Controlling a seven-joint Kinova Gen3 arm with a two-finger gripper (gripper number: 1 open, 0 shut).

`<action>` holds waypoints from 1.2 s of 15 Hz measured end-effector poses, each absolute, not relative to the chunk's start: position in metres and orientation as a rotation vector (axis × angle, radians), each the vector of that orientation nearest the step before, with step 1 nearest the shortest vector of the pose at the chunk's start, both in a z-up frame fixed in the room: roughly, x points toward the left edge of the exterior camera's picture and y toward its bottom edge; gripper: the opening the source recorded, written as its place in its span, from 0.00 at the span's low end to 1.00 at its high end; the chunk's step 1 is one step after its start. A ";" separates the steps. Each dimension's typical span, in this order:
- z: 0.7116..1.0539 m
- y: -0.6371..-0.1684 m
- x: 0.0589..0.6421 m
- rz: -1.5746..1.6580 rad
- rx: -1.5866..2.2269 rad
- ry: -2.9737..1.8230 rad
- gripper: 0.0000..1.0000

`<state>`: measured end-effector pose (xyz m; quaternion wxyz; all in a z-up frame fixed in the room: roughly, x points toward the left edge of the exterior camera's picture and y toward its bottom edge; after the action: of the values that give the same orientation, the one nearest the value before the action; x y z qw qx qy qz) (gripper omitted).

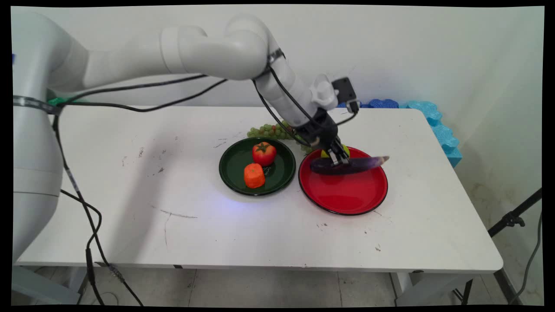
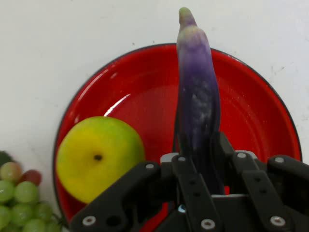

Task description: Place the picked object on the table

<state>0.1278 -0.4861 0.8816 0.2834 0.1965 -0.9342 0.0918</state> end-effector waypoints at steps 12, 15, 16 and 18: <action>0.929 -0.400 0.189 0.252 0.485 -2.509 0.00; 0.925 -0.382 0.197 0.236 0.465 -2.529 0.00; 0.923 -0.375 0.200 0.228 0.458 -2.537 0.00; 0.914 -0.360 0.205 0.207 0.454 -2.553 0.00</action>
<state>0.2055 -0.3602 0.9140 0.2669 0.1683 -0.9458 0.0768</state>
